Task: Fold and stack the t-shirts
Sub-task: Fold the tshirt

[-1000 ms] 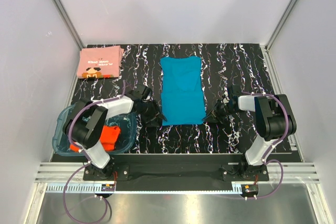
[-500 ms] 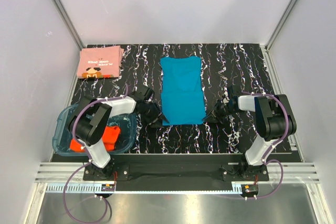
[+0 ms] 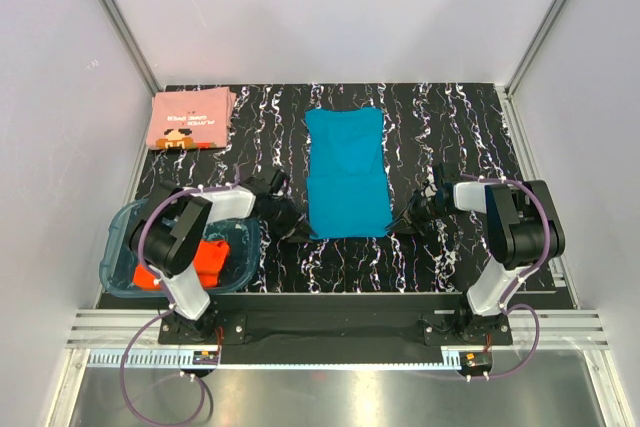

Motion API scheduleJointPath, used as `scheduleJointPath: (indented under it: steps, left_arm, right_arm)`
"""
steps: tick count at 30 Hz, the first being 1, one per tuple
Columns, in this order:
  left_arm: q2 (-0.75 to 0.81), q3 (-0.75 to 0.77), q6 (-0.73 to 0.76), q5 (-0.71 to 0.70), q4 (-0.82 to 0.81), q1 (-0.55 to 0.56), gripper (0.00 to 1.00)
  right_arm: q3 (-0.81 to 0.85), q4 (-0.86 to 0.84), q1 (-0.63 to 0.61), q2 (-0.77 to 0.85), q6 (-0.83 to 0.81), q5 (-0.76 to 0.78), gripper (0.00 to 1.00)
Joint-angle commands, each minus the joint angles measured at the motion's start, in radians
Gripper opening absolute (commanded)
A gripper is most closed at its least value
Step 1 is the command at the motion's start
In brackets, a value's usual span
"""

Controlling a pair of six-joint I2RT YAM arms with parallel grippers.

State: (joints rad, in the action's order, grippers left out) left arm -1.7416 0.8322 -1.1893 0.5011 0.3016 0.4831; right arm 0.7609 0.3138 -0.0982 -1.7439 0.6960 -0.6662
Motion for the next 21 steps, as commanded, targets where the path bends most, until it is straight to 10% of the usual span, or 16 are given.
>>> scheduleJointPath:
  steps: [1, 3, 21]
  left_arm:
    - [-0.062, -0.076, 0.065, -0.234, -0.001, -0.023, 0.25]
    - [-0.070, -0.044, 0.108, -0.246, 0.010, -0.023, 0.00]
    - [0.095, 0.050, 0.381, -0.378, 0.274, 0.120, 0.00]
  right_arm:
    - [-0.014, 0.036, 0.003, 0.009, -0.050, 0.152, 0.00]
    - [-0.011, 0.042, 0.003, 0.004, -0.058, 0.154, 0.00]
    - [-0.038, 0.162, -0.120, 0.136, -0.084, 0.209, 0.00]
